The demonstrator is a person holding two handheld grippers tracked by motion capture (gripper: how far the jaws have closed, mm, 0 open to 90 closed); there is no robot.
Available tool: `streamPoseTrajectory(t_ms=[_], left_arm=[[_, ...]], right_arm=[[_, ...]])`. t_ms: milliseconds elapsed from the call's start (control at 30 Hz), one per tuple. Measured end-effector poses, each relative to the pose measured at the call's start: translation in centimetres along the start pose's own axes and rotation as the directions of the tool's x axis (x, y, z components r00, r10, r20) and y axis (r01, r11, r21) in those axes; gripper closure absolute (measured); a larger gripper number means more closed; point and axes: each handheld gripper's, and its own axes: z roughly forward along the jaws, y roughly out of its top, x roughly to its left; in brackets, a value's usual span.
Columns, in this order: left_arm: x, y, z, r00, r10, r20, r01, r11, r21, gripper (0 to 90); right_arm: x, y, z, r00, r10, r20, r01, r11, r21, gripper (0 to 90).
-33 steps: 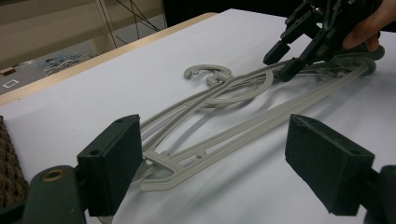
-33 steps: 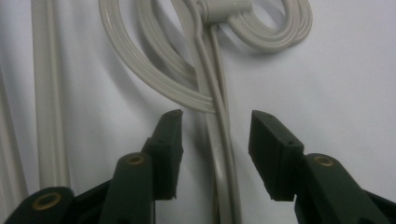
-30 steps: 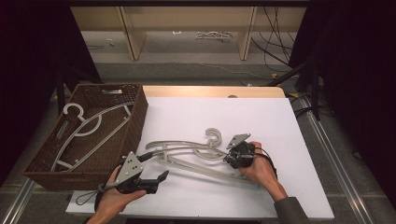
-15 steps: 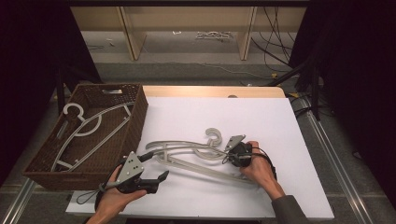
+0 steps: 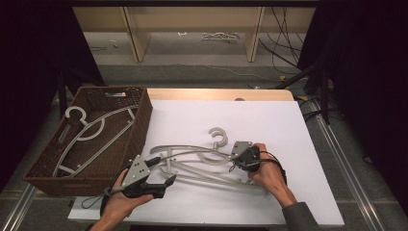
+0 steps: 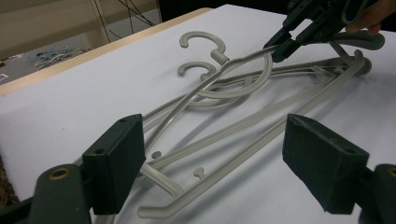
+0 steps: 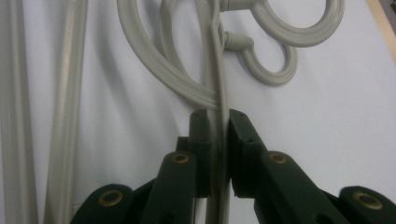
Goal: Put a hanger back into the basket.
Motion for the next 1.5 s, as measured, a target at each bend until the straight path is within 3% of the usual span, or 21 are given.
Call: streamPoseTrajectory(t_ms=[300, 567, 833, 933, 967, 1067, 1167, 1233, 1500], left_arm=[[0.7, 1.1, 2.4, 0.9998, -0.003, -0.019, 0.003, 1.0000, -0.008, 23.3], [0.9, 2.8, 6.7, 0.9997, 0.014, 0.018, -0.015, 0.9990, 0.043, 26.0], [1.0, 4.3, 9.6, 0.9983, 0.040, 0.042, -0.044, 0.9940, 0.099, 28.9], [0.9, 4.7, 10.3, 0.9968, 0.054, 0.059, -0.061, 0.9901, 0.126, 31.0], [1.0, 4.8, 10.4, 0.9948, 0.082, 0.061, -0.090, 0.9856, 0.143, 31.1], [0.9, 5.0, 11.0, 0.9928, 0.087, 0.082, -0.098, 0.9855, 0.138, 33.5], [0.8, 5.1, 11.3, 0.9869, 0.141, 0.079, -0.152, 0.9750, 0.162, 35.5], [0.7, 5.0, 11.6, 0.9830, 0.148, 0.109, -0.166, 0.9693, 0.181, 39.2], [0.8, 5.7, 12.6, 0.9687, 0.195, 0.154, -0.225, 0.9522, 0.207, 49.4]], right_arm=[[0.3, 0.9, -1.7, 0.9972, -0.056, 0.050, 0.058, 0.998, -0.037, 81.5], [0.5, 1.3, -2.7, 0.9948, -0.083, 0.059, 0.087, 0.994, -0.062, 81.6], [0.6, 1.5, -3.3, 0.9941, -0.090, 0.061, 0.095, 0.992, -0.087, 81.6], [0.7, 1.5, -3.4, 0.9938, -0.091, 0.064, 0.097, 0.991, -0.094, 81.6], [0.7, 1.6, -3.4, 0.9941, -0.089, 0.062, 0.094, 0.991, -0.094, 81.6], [0.7, 1.7, -3.5, 0.9939, -0.090, 0.063, 0.096, 0.991, -0.096, 81.6], [0.8, 1.7, -3.5, 0.9938, -0.094, 0.060, 0.100, 0.990, -0.101, 81.6], [0.8, 1.8, -3.6, 0.9941, -0.091, 0.059, 0.097, 0.990, -0.102, 81.6], [0.9, 1.9, -3.8, 0.9934, -0.099, 0.058, 0.105, 0.988, -0.110, 81.6]])
